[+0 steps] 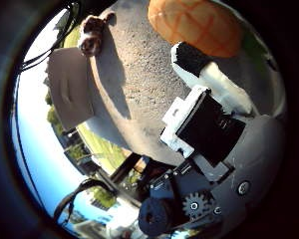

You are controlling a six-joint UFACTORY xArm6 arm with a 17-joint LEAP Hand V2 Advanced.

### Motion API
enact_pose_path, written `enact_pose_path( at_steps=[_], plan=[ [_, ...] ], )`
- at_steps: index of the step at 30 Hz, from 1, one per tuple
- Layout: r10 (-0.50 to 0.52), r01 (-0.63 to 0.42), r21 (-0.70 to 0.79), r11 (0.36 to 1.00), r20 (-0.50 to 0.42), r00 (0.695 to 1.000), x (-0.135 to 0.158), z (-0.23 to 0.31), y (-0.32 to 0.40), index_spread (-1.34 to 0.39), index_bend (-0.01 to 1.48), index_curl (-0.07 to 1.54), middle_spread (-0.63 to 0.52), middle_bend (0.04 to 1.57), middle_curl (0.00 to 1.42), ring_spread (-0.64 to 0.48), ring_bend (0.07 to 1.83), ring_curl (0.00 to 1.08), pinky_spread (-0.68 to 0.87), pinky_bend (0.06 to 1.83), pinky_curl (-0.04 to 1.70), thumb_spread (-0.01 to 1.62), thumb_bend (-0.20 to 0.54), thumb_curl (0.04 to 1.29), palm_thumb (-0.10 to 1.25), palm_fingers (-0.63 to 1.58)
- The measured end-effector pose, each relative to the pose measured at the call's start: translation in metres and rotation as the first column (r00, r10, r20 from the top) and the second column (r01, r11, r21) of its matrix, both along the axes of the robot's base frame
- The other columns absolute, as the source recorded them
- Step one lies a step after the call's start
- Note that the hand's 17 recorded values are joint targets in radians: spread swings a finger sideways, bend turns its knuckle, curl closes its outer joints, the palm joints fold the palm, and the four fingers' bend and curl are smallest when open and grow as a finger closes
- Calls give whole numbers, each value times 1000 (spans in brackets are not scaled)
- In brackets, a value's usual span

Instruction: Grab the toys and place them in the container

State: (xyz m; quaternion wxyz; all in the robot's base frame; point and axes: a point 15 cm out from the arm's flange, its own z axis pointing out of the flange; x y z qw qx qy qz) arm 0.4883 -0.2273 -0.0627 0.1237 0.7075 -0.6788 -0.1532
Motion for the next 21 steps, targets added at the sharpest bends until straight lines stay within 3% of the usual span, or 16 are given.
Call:
enact_pose_path(
  at_steps=[7, 11, 15, 21],
  plan=[
    [-17, 17, 3, 1000, 12, 1000, 3, 27, -5, -502, 258, 77, -180, 1005, 810, -2, 1295, 672, 382, 1225, 723, 1067, 7, 473, 874, 1088],
    [-11, 12, 24, 1000, -54, 998, -9, 53, 8, -636, 371, 41, -198, 1073, 888, -37, 1318, 704, 334, 1289, 782, 1077, 27, 537, 982, 1069],
    [17, -7, 77, 997, -129, 991, -22, 93, 35, -738, 442, -1, -208, 1098, 941, -55, 1337, 724, 298, 1315, 814, 1096, 13, 580, 1006, 1040],
    [63, -31, 247, 968, -122, 990, -22, 179, 104, -881, 538, -21, -218, 1109, 1005, -71, 1367, 752, 255, 1341, 851, 1127, -11, 630, 989, 1004]
  ],
)
